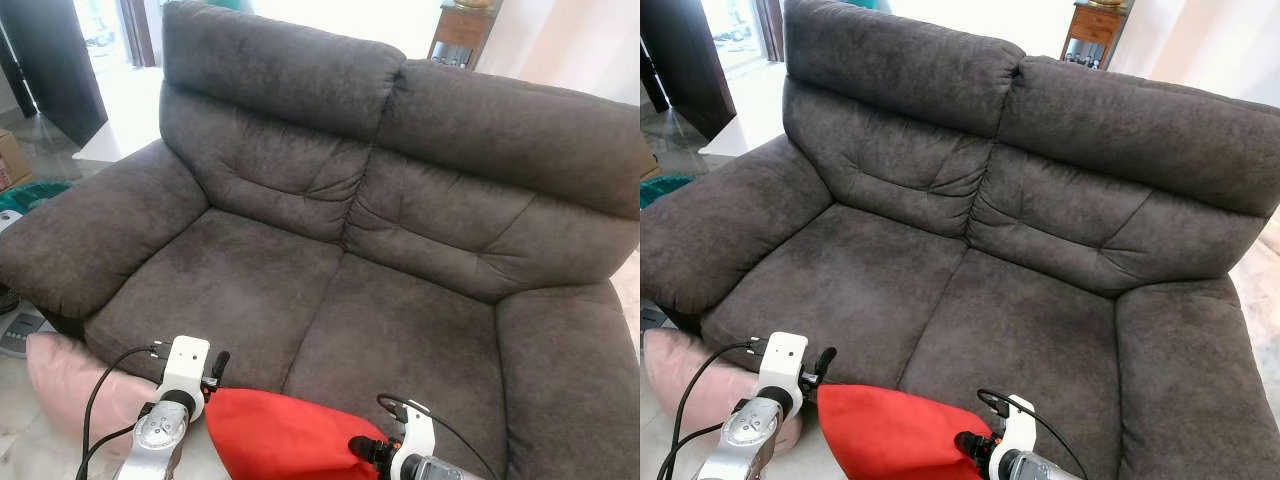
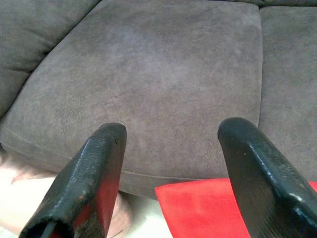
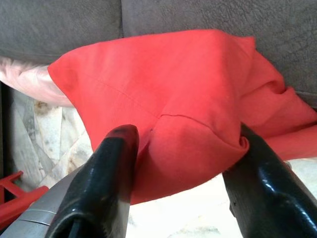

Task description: Move the pillow to the sofa from floor

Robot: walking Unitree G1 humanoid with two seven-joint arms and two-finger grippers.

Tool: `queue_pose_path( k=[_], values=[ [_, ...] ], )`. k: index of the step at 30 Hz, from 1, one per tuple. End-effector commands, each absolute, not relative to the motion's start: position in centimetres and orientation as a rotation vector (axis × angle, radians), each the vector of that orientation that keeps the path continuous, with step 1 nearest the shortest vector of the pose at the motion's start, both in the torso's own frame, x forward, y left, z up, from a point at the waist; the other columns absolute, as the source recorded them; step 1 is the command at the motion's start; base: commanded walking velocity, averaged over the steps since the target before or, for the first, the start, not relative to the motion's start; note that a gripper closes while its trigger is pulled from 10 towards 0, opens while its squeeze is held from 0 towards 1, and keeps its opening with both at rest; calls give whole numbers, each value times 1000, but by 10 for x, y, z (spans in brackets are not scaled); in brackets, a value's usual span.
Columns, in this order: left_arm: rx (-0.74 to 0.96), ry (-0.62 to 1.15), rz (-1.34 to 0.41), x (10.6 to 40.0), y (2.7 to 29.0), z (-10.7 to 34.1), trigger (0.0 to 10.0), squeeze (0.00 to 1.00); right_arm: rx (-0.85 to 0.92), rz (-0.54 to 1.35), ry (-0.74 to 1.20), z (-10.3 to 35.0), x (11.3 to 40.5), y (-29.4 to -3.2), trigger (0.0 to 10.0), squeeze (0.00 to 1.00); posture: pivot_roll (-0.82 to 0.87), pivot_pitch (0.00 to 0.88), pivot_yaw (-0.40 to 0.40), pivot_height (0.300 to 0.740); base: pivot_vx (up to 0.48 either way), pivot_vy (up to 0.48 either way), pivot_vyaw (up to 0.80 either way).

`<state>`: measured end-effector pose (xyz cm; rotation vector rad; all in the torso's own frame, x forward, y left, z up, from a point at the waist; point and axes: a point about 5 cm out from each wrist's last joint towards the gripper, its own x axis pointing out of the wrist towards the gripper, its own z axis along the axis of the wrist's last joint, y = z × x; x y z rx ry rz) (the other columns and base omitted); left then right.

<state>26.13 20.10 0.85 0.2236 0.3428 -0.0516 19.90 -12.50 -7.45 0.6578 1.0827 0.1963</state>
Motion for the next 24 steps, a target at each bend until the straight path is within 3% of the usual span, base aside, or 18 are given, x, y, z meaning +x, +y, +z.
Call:
queue_pose_path(
  k=[1,24],
  values=[
    [230,361,-56,262,198,6,10000,0,656,184,1090,-75,198,-131,0,0,254,8,-186,740,0,0,0],
    [225,359,-57,265,196,6,10000,0,658,222,1075,-73,201,-127,0,0,248,8,-185,740,0,0,0]
  ],
)
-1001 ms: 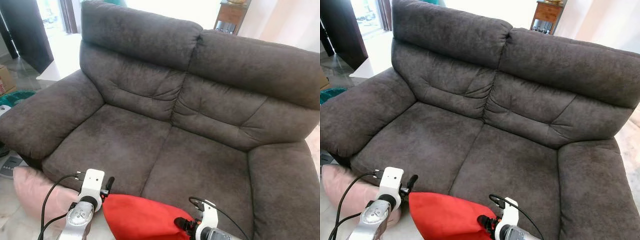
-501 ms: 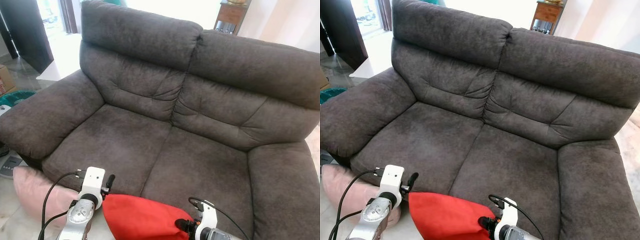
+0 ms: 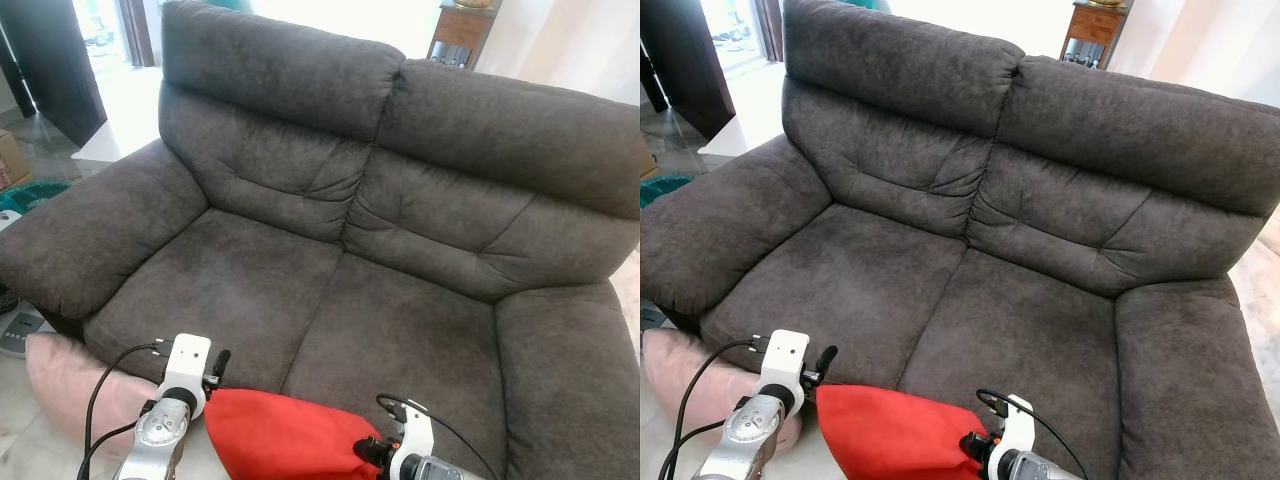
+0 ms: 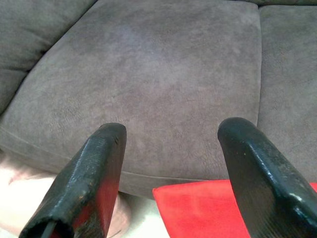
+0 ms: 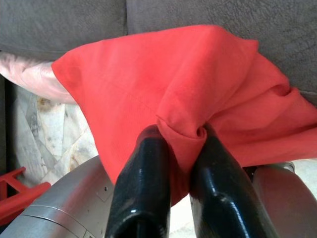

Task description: Move the pillow to the sofa from floor

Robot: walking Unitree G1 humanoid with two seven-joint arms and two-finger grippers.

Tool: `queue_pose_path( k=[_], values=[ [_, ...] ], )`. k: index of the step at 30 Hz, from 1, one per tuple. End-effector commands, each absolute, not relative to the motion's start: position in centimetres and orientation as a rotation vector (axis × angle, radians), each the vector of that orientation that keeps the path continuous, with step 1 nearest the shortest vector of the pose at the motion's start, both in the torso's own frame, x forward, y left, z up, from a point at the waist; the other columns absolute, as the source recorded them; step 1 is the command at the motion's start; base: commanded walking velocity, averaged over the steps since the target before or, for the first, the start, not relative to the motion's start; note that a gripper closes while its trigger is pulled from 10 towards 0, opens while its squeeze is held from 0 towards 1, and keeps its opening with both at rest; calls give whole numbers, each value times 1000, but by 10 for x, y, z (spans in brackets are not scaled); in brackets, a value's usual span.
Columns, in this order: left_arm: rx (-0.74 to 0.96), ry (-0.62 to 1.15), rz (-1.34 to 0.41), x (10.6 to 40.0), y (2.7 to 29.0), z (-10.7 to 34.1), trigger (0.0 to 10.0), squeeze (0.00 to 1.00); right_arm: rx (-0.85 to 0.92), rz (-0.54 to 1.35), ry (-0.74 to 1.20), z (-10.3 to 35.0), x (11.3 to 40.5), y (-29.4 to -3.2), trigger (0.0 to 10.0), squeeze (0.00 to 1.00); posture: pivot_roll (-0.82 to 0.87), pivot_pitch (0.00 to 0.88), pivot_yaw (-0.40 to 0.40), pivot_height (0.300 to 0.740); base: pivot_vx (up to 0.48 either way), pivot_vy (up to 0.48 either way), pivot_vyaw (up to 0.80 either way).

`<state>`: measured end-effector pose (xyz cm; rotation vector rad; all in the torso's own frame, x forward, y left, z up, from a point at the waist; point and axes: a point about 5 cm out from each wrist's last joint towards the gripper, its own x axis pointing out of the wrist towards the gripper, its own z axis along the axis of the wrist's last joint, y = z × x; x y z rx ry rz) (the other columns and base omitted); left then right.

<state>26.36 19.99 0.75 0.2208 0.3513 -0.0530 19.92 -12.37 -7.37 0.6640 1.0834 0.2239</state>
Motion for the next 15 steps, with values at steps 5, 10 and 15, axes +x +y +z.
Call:
queue_pose_path(
  k=[5,10,15],
  values=[
    [224,358,-58,266,196,7,10000,0,662,234,1060,-72,203,-126,0,0,246,7,-183,740,0,0,0],
    [224,355,-61,266,194,7,10000,0,681,253,1028,-69,207,-123,0,0,240,4,-178,740,0,0,0],
    [225,351,-61,268,194,7,10000,0,684,256,1010,-68,209,-121,0,0,237,1,-174,740,0,0,0]
  ],
)
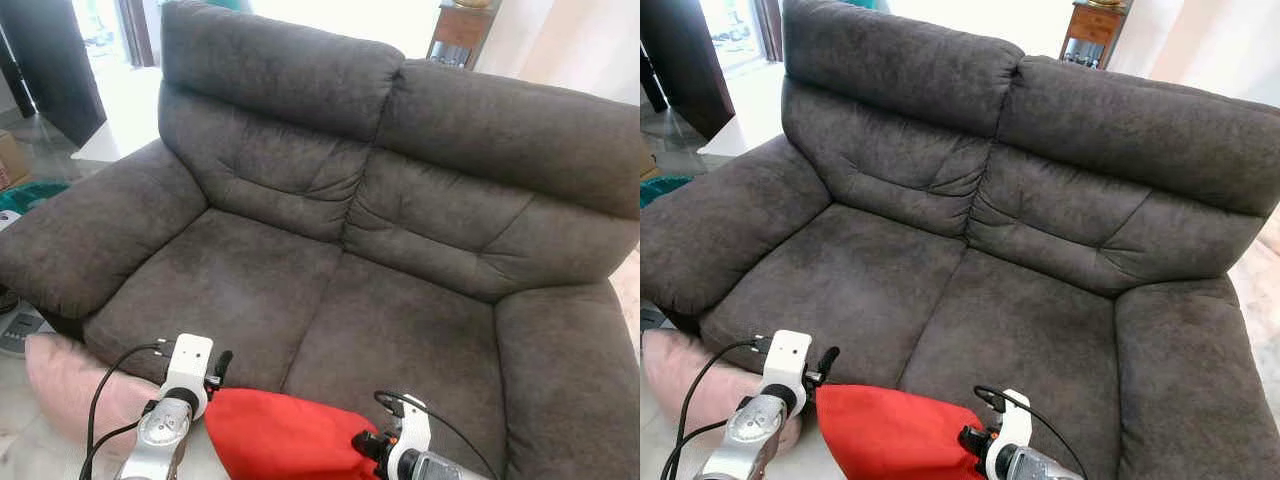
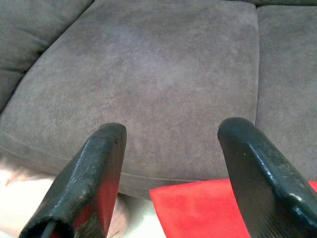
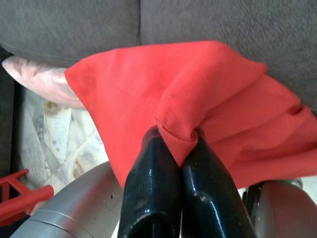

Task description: Move the pillow to the sofa from floor

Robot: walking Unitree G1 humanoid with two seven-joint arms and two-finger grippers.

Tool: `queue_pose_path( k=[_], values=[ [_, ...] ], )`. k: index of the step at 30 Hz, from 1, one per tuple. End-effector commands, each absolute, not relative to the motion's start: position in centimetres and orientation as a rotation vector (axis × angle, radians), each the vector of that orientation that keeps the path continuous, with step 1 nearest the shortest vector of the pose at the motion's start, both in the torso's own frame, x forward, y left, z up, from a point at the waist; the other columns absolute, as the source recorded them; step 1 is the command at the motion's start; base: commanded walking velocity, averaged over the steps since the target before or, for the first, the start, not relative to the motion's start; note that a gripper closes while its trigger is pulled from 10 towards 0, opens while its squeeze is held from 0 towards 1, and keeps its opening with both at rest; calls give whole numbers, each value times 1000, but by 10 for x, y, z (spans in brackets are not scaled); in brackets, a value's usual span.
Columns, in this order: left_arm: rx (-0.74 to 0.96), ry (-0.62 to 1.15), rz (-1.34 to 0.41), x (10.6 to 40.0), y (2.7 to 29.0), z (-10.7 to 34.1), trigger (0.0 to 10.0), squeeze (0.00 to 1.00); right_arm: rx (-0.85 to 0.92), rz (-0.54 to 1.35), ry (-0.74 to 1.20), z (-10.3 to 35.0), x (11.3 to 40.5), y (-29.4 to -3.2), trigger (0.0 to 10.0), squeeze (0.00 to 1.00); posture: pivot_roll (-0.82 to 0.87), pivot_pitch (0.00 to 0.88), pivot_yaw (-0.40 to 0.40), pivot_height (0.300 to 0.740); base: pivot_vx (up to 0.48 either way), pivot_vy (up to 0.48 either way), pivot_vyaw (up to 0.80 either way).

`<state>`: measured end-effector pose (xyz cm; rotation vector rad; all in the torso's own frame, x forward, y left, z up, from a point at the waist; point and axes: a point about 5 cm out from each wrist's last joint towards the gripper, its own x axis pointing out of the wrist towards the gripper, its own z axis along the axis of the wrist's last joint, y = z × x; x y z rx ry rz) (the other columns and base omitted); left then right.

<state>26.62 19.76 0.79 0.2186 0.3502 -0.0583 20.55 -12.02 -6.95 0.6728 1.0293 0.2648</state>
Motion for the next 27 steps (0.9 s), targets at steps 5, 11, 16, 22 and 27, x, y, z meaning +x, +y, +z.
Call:
queue_pose_path(
  k=[5,11,16,22,27],
  values=[
    [226,348,-62,270,195,9,10000,0,683,242,992,-66,212,-122,0,0,232,0,-169,740,0,0,0],
    [227,340,-70,270,192,9,10000,0,618,169,962,-66,216,-129,0,0,224,0,-157,740,0,0,0],
    [225,321,-80,270,191,11,10000,0,488,146,845,-62,224,-141,10000,0,212,5,-128,740,0,0,0],
    [229,258,-69,271,191,18,10000,0,428,177,733,-61,220,-143,10000,0,198,4,-103,740,0,0,0],
    [208,175,-21,275,195,30,10000,0,432,177,640,-58,219,-149,10000,0,179,9,-86,740,0,0,0]
  ],
)
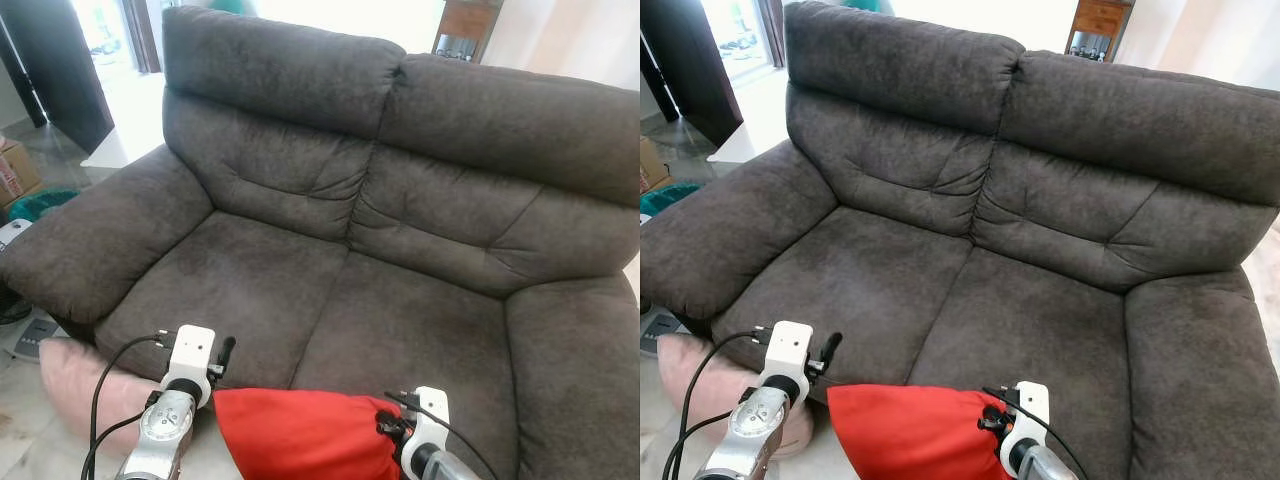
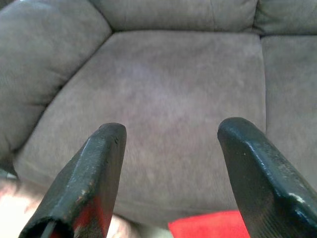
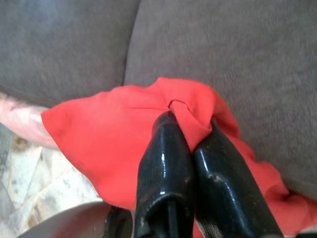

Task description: Move the pillow to the sofa from floor

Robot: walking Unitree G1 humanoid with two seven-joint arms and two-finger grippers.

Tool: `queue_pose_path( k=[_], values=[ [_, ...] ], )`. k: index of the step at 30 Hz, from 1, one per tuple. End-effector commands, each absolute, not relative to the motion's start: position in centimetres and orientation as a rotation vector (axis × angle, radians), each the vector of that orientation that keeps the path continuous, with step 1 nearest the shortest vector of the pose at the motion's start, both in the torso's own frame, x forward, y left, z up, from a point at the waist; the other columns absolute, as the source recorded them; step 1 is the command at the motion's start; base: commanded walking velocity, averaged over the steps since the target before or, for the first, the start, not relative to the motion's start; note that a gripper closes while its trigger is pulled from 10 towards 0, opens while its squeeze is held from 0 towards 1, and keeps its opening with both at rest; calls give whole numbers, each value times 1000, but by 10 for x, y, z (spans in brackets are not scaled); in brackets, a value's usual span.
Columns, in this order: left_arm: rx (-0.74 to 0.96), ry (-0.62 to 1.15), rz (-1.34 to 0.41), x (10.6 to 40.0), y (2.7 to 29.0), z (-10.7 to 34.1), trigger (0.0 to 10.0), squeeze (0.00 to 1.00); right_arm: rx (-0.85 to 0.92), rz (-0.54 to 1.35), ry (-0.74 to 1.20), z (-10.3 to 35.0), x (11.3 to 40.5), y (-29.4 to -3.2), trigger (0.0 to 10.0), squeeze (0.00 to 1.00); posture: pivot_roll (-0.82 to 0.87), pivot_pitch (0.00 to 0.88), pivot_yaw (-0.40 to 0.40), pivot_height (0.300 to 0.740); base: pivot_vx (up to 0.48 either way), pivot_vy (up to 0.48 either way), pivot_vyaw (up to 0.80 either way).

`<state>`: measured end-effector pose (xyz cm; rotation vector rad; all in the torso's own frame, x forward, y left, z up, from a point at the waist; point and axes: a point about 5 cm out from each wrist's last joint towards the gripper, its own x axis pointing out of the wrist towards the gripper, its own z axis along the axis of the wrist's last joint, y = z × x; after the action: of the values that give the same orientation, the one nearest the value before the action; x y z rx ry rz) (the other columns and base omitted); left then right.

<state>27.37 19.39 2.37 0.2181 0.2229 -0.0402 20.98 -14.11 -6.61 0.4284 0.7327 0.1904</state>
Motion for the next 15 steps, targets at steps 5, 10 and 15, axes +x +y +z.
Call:
queue_pose_path(
  k=[5,10,15],
  values=[
    [187,118,-13,275,194,37,10000,0,450,150,569,-52,226,-153,10000,0,168,4,-80,740,0,0,0],
    [184,110,-17,275,191,37,10000,0,456,120,544,-47,234,-156,10000,0,155,0,-71,740,0,0,0],
    [184,110,-20,276,189,37,10000,0,453,132,501,-37,246,-155,10000,0,152,0,-71,740,0,0,0]
  ],
)
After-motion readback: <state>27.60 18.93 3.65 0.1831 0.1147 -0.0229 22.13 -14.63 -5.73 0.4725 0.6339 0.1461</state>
